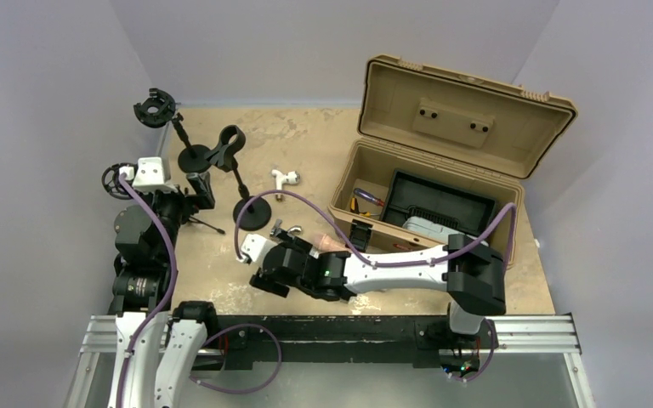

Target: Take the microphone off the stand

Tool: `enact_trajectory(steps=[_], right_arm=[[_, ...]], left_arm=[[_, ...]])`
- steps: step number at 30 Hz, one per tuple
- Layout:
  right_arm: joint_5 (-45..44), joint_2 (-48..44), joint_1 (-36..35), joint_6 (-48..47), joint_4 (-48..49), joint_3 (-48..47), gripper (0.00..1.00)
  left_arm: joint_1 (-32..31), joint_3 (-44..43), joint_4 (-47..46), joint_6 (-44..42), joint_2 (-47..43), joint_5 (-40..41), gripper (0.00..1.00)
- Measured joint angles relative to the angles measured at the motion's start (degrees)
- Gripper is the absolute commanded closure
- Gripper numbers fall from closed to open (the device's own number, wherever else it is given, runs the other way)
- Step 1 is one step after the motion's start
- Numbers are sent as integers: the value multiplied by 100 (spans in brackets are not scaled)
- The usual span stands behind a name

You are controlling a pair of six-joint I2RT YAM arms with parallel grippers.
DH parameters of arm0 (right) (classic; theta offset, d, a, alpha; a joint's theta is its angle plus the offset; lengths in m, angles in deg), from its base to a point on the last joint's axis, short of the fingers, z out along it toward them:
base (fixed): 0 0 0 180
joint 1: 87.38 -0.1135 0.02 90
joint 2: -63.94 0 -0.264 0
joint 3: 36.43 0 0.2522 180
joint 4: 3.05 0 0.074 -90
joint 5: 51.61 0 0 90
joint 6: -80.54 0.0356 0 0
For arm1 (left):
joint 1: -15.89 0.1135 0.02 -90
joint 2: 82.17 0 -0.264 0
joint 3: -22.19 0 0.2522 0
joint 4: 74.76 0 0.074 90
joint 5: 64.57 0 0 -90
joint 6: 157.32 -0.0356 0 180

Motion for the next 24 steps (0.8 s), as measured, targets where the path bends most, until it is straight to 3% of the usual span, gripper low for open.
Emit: enact_trajectory(steps=[11, 21, 24], right_arm=[[-229, -1080, 11, -326, 1139, -55, 10], [-101, -2817, 44, -201, 2850, 1311, 10], [-129, -3169, 46, -203, 3230, 1722, 10]], left_arm=[[0, 0, -11, -2, 173, -9, 3], [0, -48, 44, 15, 175, -107, 3], [-2, -492, 448, 76, 363, -192, 2]])
